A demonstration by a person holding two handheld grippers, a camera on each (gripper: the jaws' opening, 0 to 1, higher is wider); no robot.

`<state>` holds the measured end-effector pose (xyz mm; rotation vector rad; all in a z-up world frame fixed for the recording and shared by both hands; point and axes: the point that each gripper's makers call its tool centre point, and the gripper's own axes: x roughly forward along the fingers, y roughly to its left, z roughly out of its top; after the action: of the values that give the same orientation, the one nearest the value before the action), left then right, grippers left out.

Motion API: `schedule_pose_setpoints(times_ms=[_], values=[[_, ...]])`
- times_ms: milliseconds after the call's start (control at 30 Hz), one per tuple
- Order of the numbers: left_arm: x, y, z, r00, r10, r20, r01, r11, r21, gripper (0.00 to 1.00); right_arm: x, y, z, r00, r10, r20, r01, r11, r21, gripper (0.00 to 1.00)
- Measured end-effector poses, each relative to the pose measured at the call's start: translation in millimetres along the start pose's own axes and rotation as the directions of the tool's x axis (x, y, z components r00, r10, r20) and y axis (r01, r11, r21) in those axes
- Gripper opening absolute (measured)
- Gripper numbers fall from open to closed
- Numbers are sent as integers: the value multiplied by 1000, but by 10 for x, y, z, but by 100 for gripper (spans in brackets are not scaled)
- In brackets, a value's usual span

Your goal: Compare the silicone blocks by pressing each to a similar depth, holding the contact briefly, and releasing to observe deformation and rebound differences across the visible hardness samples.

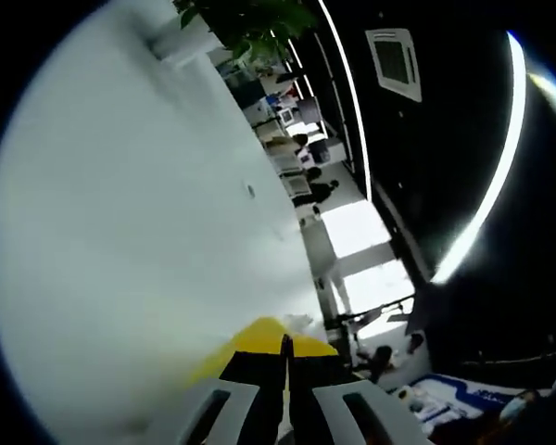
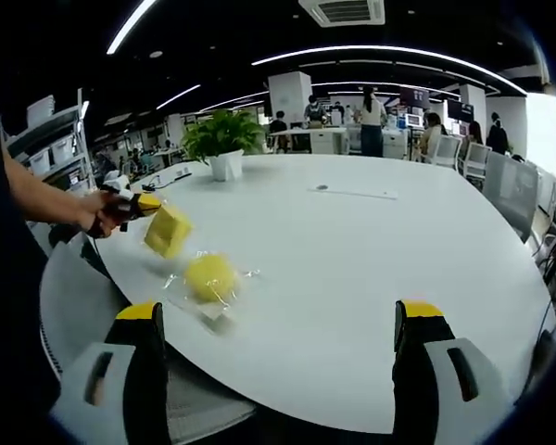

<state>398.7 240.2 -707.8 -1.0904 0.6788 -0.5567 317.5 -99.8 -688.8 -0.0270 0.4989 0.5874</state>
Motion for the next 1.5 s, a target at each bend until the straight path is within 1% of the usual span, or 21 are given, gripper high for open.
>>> schedule_pose_setpoints(times_ms=[200, 267, 367, 467, 567, 633, 667, 733, 767, 800, 867, 933, 967, 1000, 1067, 1167, 1200, 1267, 1333, 1400, 1500], values=[[4, 257, 54, 996, 89, 26, -90, 995, 46, 0, -15, 8, -64, 1000, 0, -16, 0, 1000, 4, 97], [16, 377, 69, 988, 153, 20, -155, 982, 112, 0, -13, 12, -63, 1000, 2, -17, -2, 1000, 9, 97], [54, 407, 16, 980, 195, -33, -185, 964, 190, 0, -4, 12, -78, 1000, 5, -21, -5, 1000, 6, 97], [56, 535, 7, 963, 265, -49, -237, 917, 320, 0, -3, 19, -85, 1000, 4, -22, -4, 1000, 11, 97], [68, 526, 1, 964, 258, -61, -222, 912, 346, 0, 4, 27, -87, 1000, 6, -23, -6, 1000, 14, 97], [54, 592, 20, 953, 292, -79, -228, 866, 446, 0, 4, 31, -89, 1000, 6, -26, -5, 1000, 11, 97], [51, 621, 22, 946, 311, -87, -226, 829, 511, 0, 4, 35, -90, 1000, 6, -27, -6, 1000, 13, 97], [44, 678, 20, 933, 346, -96, -230, 782, 580, 0, 1, 22, -107, 1000, 1, -31, -1, 1000, 12, 97], [52, 692, 29, 933, 347, -96, -221, 762, 609, 0, -2, 9, -119, 999, -2, -33, 2, 1000, 2, 97], [58, 709, 45, 932, 351, -91, -208, 725, 657, 0, -3, 8, -127, 999, -2, -35, 2, 1000, -1, 97], [54, 752, 55, 926, 365, -95, -202, 692, 693, 0, -6, 8, -132, 999, 2, -32, -1, 1000, 15, 97], [31, 825, 52, 914, 394, -100, -184, 620, 762, 0, -11, 7, -131, 1000, -2, -31, 3, 1000, 14, 97], [46, 799, 44, 921, 376, -102, -188, 658, 729, 0, -12, 10, -133, 1000, -2, -30, 2, 1000, 17, 97], [48, 791, 46, 923, 370, -106, -185, 667, 722, 0, -10, 16, -134, 1000, -1, -31, 1, 1000, 20, 97], [41, 798, 50, 922, 375, -102, -183, 651, 736, 0, -7, 11, -143, 1000, -4, -31, 4, 1000, 20, 97], [40, 811, 56, 920, 381, -95, -191, 646, 739, 2, -2, 6, -152, 1000, -5, -28, 5, 1000, 28, 97], [18, 845, 90, 911, 405, -72, -227, 641, 733, 6, 8, 9, -168, 999, -2, -34, 3, 1000, 26, 97], [3, 853, 136, 913, 404, -52, -240, 637, 732, 20, 19, 25, -178, 999, 3, -41, -2, 1000, 24, 97], [-57, 908, 178, 903, 430, -23, -285, 637, 716, 38, 26, 22, -170, 999, 2, -40, -1, 1000, 23, 97], [-127, 917, 255, 907, 421, 13, -300, 623, 722, 52, 37, 7, -152, 999, 0, -35, 1, 1000, 23, 97], [-205, 867, 371, 919, 388, 71, -315, 614, 724, 82, 61, -7, -132, 999, 0, -32, 1, 1000, 20, 97]])
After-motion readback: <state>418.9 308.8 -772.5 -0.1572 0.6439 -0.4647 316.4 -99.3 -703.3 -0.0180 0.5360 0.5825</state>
